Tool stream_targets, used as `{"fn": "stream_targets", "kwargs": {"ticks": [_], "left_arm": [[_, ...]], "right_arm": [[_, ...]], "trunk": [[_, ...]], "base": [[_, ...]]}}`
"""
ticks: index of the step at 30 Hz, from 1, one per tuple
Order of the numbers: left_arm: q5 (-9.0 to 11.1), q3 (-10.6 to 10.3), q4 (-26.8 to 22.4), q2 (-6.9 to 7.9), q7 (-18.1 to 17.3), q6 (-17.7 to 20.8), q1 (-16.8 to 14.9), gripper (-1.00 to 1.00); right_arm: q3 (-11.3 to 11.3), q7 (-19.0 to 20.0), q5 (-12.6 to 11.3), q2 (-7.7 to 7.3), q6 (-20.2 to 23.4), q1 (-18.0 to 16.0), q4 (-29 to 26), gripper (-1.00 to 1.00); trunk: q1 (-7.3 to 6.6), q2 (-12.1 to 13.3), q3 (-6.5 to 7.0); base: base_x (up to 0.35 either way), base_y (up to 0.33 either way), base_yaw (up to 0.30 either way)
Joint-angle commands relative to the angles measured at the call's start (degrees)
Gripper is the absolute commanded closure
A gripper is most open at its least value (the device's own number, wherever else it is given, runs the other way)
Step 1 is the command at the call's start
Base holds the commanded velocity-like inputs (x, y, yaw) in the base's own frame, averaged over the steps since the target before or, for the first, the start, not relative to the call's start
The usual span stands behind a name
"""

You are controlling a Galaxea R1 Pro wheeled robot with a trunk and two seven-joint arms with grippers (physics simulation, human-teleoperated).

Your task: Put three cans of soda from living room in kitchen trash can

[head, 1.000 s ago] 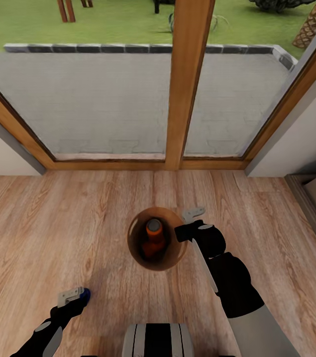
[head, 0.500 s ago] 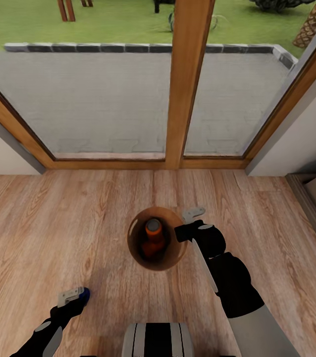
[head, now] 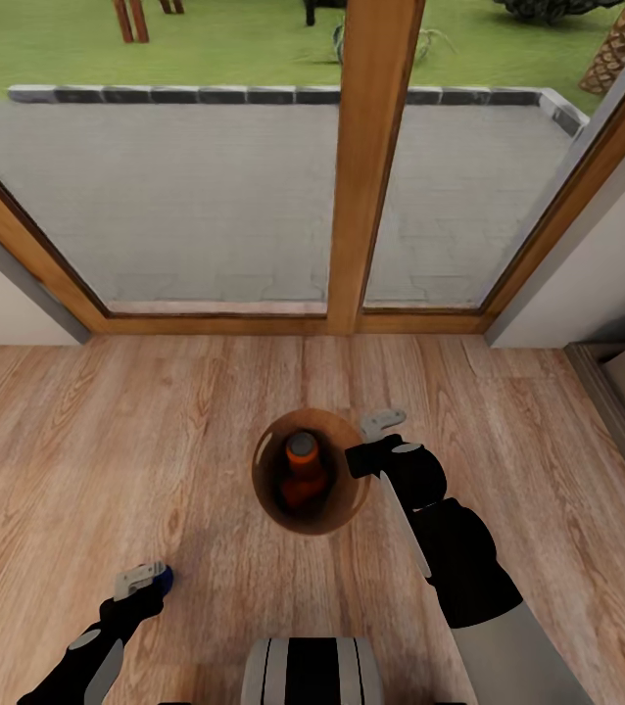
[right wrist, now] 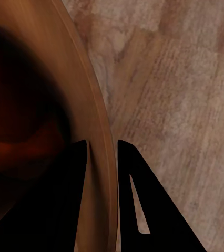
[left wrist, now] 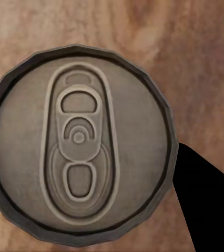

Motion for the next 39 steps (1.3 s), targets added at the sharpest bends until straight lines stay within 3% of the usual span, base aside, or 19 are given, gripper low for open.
{"fn": "stream_targets", "kwargs": {"ticks": [1, 10, 39], "left_arm": [[-0.12, -0.01, -0.01, 0.0, 0.01, -0.01, 0.0, 1.0], [-0.12, -0.03, -0.02, 0.0, 0.01, -0.01, 0.0, 1.0], [-0.12, -0.09, -0.08, 0.0, 0.01, -0.01, 0.0, 1.0]], "right_arm": [[0.04, 0.03, -1.04, 0.01, -0.04, -0.01, -0.01, 1.0], [0.04, 0.03, -1.04, 0.01, -0.04, -0.01, 0.0, 1.0], [0.04, 0.03, -1.04, 0.01, -0.04, 0.07, -0.02, 1.0]], "trunk": [[0.0, 0.0, 0.0], [0.0, 0.0, 0.0], [-6.37, 11.63, 5.67]], "base": [[0.0, 0.0, 0.0], [0.0, 0.0, 0.0], [0.0, 0.0, 0.0]]}}
